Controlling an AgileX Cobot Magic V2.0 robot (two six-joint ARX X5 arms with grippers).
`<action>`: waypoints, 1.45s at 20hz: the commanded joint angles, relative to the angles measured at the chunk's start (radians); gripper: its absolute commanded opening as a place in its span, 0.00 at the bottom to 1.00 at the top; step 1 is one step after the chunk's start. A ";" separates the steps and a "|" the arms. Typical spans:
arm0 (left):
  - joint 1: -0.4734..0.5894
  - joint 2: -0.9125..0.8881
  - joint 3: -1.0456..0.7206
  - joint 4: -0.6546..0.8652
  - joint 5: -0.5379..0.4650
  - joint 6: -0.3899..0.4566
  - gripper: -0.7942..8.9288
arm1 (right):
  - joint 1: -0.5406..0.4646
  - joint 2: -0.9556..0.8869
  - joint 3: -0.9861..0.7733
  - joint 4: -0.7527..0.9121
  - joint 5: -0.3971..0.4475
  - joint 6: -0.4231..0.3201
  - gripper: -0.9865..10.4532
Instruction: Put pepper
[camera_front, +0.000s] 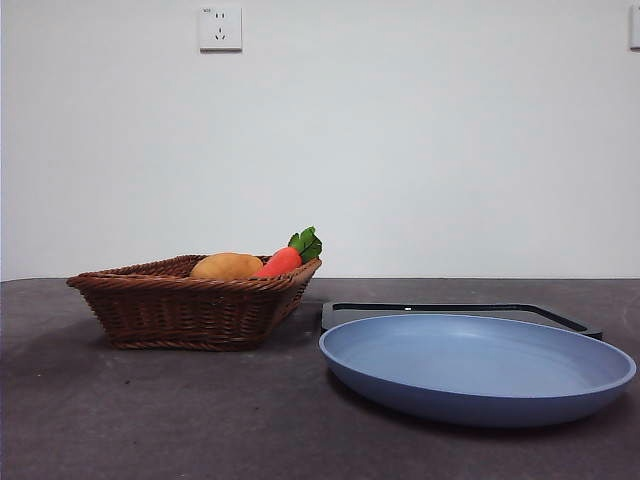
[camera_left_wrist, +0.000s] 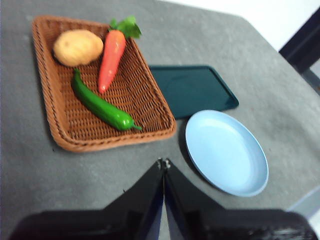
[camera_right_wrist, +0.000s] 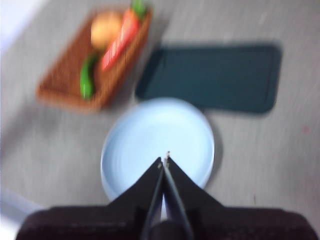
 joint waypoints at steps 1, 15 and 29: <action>0.000 0.005 0.022 -0.027 0.005 0.047 0.09 | 0.008 0.033 0.035 -0.057 -0.001 -0.093 0.09; 0.000 0.005 0.022 -0.030 0.000 0.042 0.46 | 0.009 0.183 0.035 -0.043 -0.002 -0.071 0.36; 0.000 0.005 0.022 -0.030 0.000 0.038 0.46 | 0.083 0.811 0.035 0.241 0.043 -0.071 0.33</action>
